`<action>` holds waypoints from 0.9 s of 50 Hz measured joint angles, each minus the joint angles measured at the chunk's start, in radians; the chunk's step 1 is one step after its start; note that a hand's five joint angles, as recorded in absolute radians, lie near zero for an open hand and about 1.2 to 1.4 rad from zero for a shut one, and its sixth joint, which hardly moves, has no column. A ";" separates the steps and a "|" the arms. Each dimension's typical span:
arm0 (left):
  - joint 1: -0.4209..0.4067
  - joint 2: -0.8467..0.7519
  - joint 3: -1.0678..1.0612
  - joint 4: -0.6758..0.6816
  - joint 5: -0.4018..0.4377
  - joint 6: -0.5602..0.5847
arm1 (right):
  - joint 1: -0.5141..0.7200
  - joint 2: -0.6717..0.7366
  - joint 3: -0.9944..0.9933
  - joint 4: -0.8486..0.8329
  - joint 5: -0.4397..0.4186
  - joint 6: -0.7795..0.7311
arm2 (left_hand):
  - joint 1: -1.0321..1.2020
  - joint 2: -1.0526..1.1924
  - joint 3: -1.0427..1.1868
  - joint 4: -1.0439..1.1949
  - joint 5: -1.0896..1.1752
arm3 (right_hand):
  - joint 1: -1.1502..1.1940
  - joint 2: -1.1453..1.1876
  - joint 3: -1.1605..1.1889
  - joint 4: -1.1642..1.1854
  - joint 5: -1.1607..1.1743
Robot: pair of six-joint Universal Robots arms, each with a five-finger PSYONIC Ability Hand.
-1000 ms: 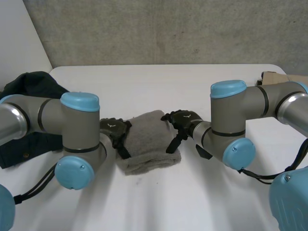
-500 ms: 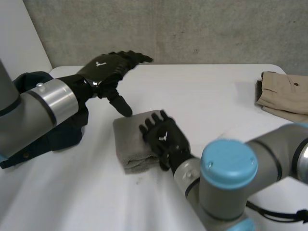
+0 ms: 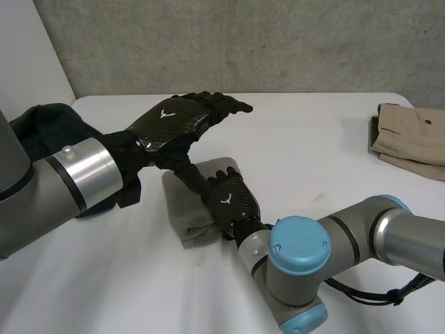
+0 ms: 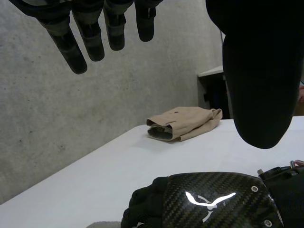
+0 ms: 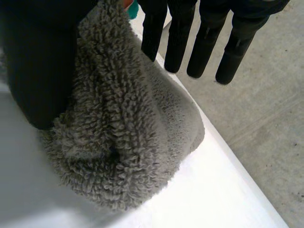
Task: Fold the laundry.
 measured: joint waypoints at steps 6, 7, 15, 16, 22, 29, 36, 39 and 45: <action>0.006 0.000 -0.001 0.007 0.000 -0.007 | -0.001 0.018 -0.036 -0.013 -0.014 0.003 | 0.000 0.000 0.000 0.000 0.000 | 0.396 0.444 0.434 0.416 0.220; 0.008 0.000 -0.001 0.007 0.000 -0.008 | -0.003 0.022 -0.044 -0.016 -0.019 0.004 | 0.000 0.000 0.000 0.000 0.000 | 0.474 0.554 0.531 0.530 0.221; 0.020 0.004 0.012 0.006 0.002 -0.015 | -0.049 0.028 -0.148 -0.022 -0.056 0.055 | 0.000 0.000 0.000 0.000 0.000 | 0.533 0.641 0.648 0.659 0.220; 0.021 0.005 0.014 0.006 0.001 -0.015 | -0.056 0.024 -0.159 -0.021 -0.057 0.064 | 0.000 0.000 0.000 0.000 0.000 | 0.533 0.641 0.648 0.659 0.220; 0.025 0.021 0.064 0.007 -0.006 -0.031 | -0.169 -0.056 -0.275 -0.006 -0.054 0.168 | 0.000 0.000 0.000 0.000 0.000 | 0.533 0.641 0.655 0.661 0.221; 0.014 0.036 0.127 0.025 -0.039 -0.081 | -0.367 -0.135 -0.382 -0.029 -0.051 0.243 | 0.000 0.000 0.000 0.000 0.000 | 0.533 0.640 0.656 0.662 0.220; -0.010 0.034 0.136 0.063 -0.069 -0.119 | -0.591 -0.111 -0.466 -0.075 -0.064 0.307 | 0.000 0.000 0.000 0.000 0.000 | 0.556 0.640 0.656 0.662 0.221; -0.023 0.028 0.123 0.083 -0.075 -0.124 | -0.695 -0.058 -0.510 -0.090 -0.087 0.344 | 0.000 0.000 0.000 0.000 0.001 | 0.561 0.641 0.656 0.662 0.221; -0.043 0.006 0.093 0.112 -0.079 -0.123 | -0.863 0.119 -0.590 -0.098 -0.196 0.383 | 0.000 0.000 0.000 0.000 0.000 | 0.561 0.641 0.656 0.662 0.220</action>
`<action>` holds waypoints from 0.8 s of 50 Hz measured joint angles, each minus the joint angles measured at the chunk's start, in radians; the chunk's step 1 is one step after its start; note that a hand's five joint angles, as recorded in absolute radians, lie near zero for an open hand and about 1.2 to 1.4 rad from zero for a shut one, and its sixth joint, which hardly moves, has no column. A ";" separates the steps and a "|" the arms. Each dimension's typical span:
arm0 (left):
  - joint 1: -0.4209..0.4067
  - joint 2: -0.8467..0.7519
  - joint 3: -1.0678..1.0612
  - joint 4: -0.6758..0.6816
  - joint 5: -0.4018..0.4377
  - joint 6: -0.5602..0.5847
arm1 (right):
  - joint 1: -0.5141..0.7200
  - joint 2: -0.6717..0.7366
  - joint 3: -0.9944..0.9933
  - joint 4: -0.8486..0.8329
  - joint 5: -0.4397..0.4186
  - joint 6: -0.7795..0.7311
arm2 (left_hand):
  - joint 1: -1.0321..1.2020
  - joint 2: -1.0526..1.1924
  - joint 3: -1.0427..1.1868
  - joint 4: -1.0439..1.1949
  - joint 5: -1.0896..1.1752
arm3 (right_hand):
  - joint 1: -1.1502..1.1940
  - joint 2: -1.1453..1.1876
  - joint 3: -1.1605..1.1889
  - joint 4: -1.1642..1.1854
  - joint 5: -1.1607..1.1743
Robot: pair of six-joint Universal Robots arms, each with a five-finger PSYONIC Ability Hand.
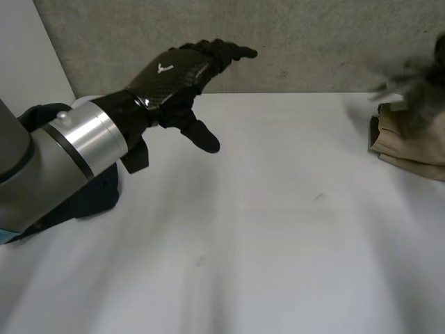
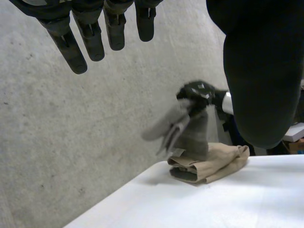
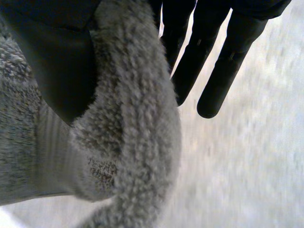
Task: Fold the laundry.
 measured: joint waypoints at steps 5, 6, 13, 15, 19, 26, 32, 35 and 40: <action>-0.017 -0.027 -0.021 0.016 -0.002 0.005 | -0.123 0.190 -0.057 -0.005 -0.127 -0.013 | 0.000 0.000 0.000 0.000 0.001 | 0.000 0.005 0.002 0.000 0.000; -0.019 -0.033 -0.026 0.017 -0.002 0.007 | -0.146 0.226 -0.064 -0.006 -0.150 -0.026 | 0.000 0.000 0.000 0.000 0.000 | 0.002 0.009 0.002 0.000 0.000; -0.028 -0.051 -0.033 0.017 -0.002 0.028 | -0.216 0.306 -0.035 -0.007 -0.252 -0.105 | 0.000 0.000 0.000 0.000 0.000 | -0.002 -0.038 -0.048 -0.053 0.055; -0.030 -0.052 -0.031 0.016 -0.002 0.033 | -0.220 0.292 -0.014 -0.008 -0.266 -0.112 | 0.000 0.000 0.000 0.000 0.001 | -0.279 -0.355 -0.356 -0.361 -0.181; -0.034 -0.045 -0.023 0.010 -0.003 0.039 | -0.220 0.236 0.038 -0.011 -0.259 -0.113 | 0.000 0.000 0.000 0.000 0.000 | -0.789 -0.903 -0.904 -0.911 -0.436; -0.041 -0.010 -0.024 -0.005 -0.004 0.040 | -0.228 0.044 0.186 0.022 -0.189 -0.104 | 0.000 0.000 0.000 0.000 0.000 | -0.845 -0.960 -0.982 -0.987 -0.503; -0.041 0.024 -0.043 -0.010 -0.005 0.035 | -0.275 -0.109 0.278 0.132 -0.154 -0.132 | 0.000 0.000 0.000 0.000 0.001 | -0.845 -0.960 -0.982 -0.987 -0.503; -0.041 0.038 -0.054 -0.008 -0.009 0.034 | -0.302 -0.151 0.272 0.218 -0.101 -0.198 | 0.000 0.000 0.000 0.000 0.000 | -0.845 -0.960 -0.983 -0.987 -0.503; -0.041 0.065 -0.068 0.008 -0.025 0.030 | -0.336 -0.192 0.190 0.368 0.085 -0.407 | 0.000 0.000 0.000 0.000 0.000 | -0.845 -0.960 -0.982 -0.987 -0.503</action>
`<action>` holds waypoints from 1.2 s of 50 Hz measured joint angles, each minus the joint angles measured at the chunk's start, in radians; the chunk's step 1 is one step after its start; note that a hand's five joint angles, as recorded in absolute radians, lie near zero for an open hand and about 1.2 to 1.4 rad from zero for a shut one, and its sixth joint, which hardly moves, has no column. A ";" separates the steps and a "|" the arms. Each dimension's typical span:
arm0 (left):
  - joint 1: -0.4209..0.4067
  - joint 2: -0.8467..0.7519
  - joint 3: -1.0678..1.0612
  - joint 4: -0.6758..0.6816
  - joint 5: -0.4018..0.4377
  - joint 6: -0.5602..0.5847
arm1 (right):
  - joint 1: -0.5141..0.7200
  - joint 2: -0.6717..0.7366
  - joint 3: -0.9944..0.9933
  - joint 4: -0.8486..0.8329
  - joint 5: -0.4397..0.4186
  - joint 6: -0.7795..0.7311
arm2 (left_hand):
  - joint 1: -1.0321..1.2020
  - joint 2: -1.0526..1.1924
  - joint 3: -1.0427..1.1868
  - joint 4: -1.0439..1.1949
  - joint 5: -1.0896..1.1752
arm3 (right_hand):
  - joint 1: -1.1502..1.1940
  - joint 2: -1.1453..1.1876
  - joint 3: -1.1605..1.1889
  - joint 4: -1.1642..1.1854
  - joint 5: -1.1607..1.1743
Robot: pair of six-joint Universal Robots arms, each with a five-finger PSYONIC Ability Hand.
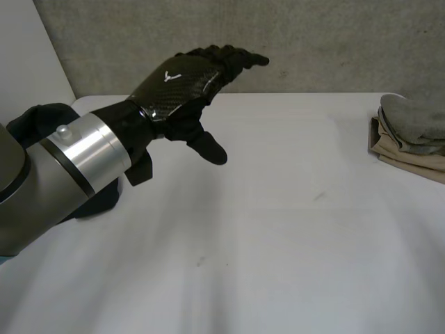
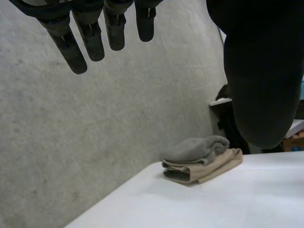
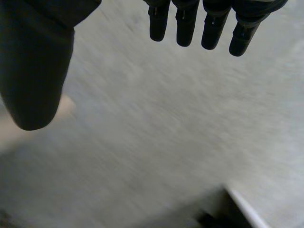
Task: Fold the laundry.
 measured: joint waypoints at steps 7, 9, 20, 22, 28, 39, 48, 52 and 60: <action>0.000 0.028 0.057 0.045 -0.114 -0.039 | 0.065 -0.084 -0.083 -0.130 0.140 -0.131 | 0.000 0.000 0.000 0.000 0.000 | 0.000 0.000 0.000 0.000 0.000; 0.007 0.034 0.089 0.051 -0.183 -0.054 | 0.108 -0.129 -0.055 -0.228 0.117 -0.100 | 0.000 0.000 0.000 0.000 0.000 | 0.000 0.000 0.000 0.000 0.000; 0.206 -0.012 0.246 -0.020 -0.594 0.199 | 0.418 -0.393 0.405 -0.653 -0.275 0.314 | 0.000 0.000 0.000 0.000 0.000 | 0.000 0.000 0.000 0.000 0.000; 0.257 -0.048 0.251 -0.032 -0.611 0.282 | 0.459 -0.411 0.471 -0.644 -0.323 0.356 | 0.000 0.000 0.000 0.000 0.000 | 0.000 0.000 0.000 0.000 0.000; 0.442 -0.255 0.238 -0.032 -0.568 0.511 | 0.575 -0.414 0.628 -0.486 -0.382 0.351 | 0.000 0.000 0.000 0.000 0.000 | 0.000 0.000 0.000 0.000 0.000; 0.555 -0.552 0.249 0.056 -0.412 0.547 | 0.619 -0.308 0.675 -0.302 -0.276 0.094 | 0.781 0.692 0.681 0.697 0.648 | 0.000 0.000 -0.001 0.000 0.000; 0.460 -0.432 0.272 0.109 -0.444 0.433 | 0.575 -0.327 0.662 -0.311 -0.205 0.096 | 0.915 0.961 0.930 0.987 0.841 | 0.000 0.000 0.000 0.000 0.000; 0.372 -0.306 0.276 0.126 -0.483 0.327 | 0.558 -0.360 0.662 -0.313 -0.189 0.151 | 0.915 0.968 0.962 0.998 0.841 | 0.000 0.000 0.000 0.000 0.000; 0.146 -0.152 0.277 0.082 -0.509 0.134 | 0.546 -0.391 0.663 -0.303 -0.159 0.223 | 0.915 0.973 0.968 1.001 0.841 | 0.000 0.000 0.000 0.000 0.000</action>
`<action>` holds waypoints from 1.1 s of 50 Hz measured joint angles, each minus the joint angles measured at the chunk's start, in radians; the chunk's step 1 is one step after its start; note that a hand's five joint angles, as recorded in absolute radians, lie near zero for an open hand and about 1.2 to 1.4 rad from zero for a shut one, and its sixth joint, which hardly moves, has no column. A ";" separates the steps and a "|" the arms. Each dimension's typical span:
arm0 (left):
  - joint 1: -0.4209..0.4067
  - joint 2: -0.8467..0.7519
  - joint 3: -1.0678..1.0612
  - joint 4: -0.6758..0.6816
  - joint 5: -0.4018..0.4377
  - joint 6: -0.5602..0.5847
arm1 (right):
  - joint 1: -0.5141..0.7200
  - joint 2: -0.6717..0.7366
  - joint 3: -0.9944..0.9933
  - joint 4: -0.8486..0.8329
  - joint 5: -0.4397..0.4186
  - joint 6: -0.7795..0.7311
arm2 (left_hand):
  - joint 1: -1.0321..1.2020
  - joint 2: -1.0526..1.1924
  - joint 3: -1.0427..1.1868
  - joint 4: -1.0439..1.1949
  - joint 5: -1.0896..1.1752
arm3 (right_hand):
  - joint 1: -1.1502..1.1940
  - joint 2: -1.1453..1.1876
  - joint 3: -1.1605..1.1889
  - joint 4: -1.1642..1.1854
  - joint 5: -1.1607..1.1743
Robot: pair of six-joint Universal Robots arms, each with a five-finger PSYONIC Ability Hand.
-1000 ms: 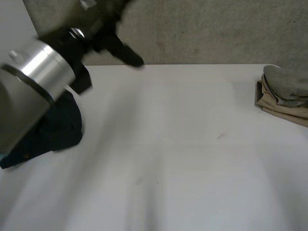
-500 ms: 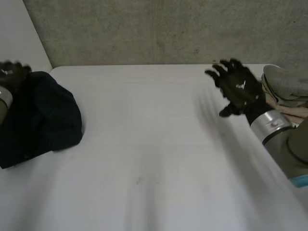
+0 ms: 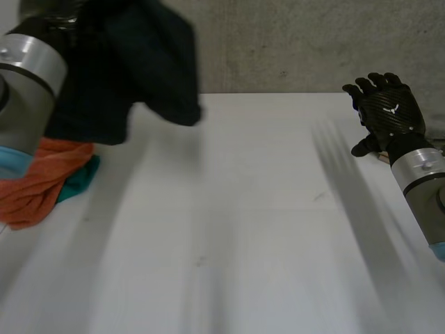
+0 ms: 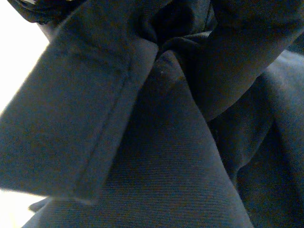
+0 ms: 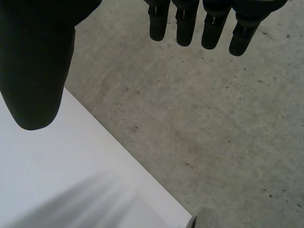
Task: Fold the laundry.
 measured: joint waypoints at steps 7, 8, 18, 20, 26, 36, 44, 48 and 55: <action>-0.195 -0.082 -0.018 -0.067 -0.058 -0.061 | -0.012 -0.011 -0.013 0.045 0.013 0.015 | 0.005 0.000 0.000 0.000 0.000 | 0.000 0.000 0.000 0.000 0.000; -0.216 -0.109 -0.020 -0.076 -0.069 -0.062 | -0.014 -0.011 -0.016 0.054 0.013 0.017 | 0.005 0.000 0.000 0.000 0.000 | 0.000 0.000 0.000 0.000 0.000; -0.356 -0.350 -0.064 -0.226 -0.145 -0.059 | -0.023 0.017 -0.068 0.167 0.020 0.032 | -0.748 -0.743 -0.717 -0.750 -0.651 | 0.000 0.000 0.000 0.000 0.000; -0.360 -0.349 -0.076 -0.255 -0.153 -0.058 | -0.022 0.022 -0.077 0.192 0.023 0.032 | -0.873 -0.913 -0.900 -0.936 -0.805 | 0.000 0.000 0.000 0.000 0.000; -0.292 -0.221 -0.124 -0.266 -0.170 -0.056 | 0.002 0.039 -0.148 0.451 0.050 0.065 | -0.882 -0.973 -0.966 -1.002 -0.842 | 0.000 0.000 0.000 0.000 0.000; -0.083 -0.072 -0.169 -0.180 0.082 -0.035 | 0.102 0.036 -0.181 0.817 0.096 0.408 | -0.882 -0.976 -0.966 -1.002 -0.842 | 0.000 0.000 0.000 0.000 0.000; 0.009 -0.210 -0.136 -0.231 0.323 0.036 | 0.254 0.059 -0.072 0.781 0.139 0.678 | -0.882 -0.976 -0.966 -1.002 -0.842 | 0.000 0.000 0.000 0.000 0.000; 0.000 -0.317 -0.110 -0.283 0.343 0.105 | 0.328 0.094 -0.051 0.722 0.176 0.749 | -0.821 -0.923 -0.924 -0.954 -0.803 | 0.000 0.003 0.003 0.002 0.000; -0.051 -0.421 -0.078 -0.374 0.325 0.197 | 0.414 0.146 -0.075 0.666 0.271 0.818 | -0.058 -0.100 -0.106 -0.135 -0.016 | 0.545 0.658 0.659 0.652 0.615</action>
